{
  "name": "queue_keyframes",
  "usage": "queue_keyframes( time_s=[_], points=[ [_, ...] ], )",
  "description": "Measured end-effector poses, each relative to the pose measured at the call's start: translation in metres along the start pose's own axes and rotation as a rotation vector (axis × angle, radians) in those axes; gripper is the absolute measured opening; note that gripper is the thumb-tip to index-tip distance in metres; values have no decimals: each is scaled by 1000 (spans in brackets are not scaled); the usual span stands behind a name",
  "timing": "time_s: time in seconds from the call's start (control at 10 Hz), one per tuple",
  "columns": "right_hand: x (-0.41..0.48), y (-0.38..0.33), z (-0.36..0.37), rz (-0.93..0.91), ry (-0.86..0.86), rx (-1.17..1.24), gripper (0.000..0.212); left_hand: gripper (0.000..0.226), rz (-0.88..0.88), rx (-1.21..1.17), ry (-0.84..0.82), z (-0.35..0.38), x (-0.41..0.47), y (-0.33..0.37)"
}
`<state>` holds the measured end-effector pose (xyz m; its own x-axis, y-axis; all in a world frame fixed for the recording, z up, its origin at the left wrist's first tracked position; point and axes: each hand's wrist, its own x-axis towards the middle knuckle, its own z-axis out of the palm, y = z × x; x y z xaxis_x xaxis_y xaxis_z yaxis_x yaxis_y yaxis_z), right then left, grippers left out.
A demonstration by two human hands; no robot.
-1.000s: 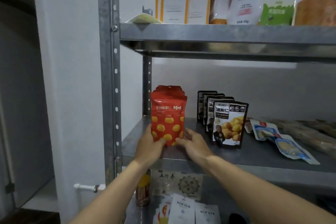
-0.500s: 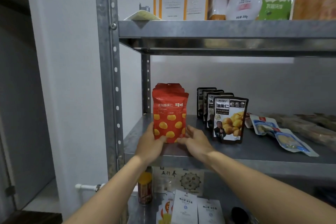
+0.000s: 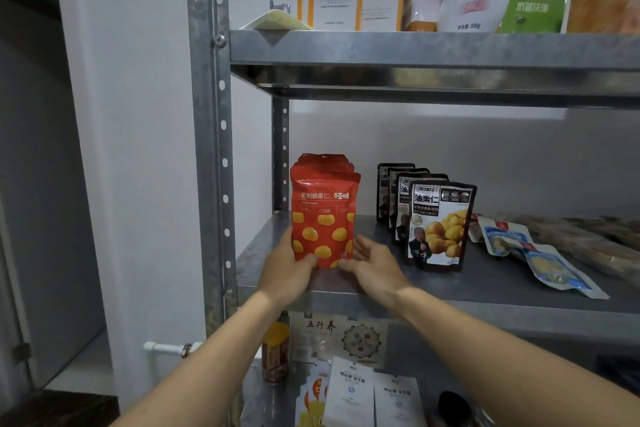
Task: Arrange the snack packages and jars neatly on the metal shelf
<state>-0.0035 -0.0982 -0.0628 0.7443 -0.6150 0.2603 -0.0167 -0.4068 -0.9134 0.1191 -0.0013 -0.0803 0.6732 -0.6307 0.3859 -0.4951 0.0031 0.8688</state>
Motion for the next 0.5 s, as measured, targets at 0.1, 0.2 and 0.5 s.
queue_keyframes(
  time_s=[0.1,0.2,0.5],
  points=[
    [1,1,-1,6,8,-6,60,49,9,9,9,1,1,-1],
    [2,1,-1,12,22,-19,62,49,8,21,6,0,2,-3],
    [2,4,-3,-37,181,-143,61,35,99,160,249,1,-6,-6]
  ],
)
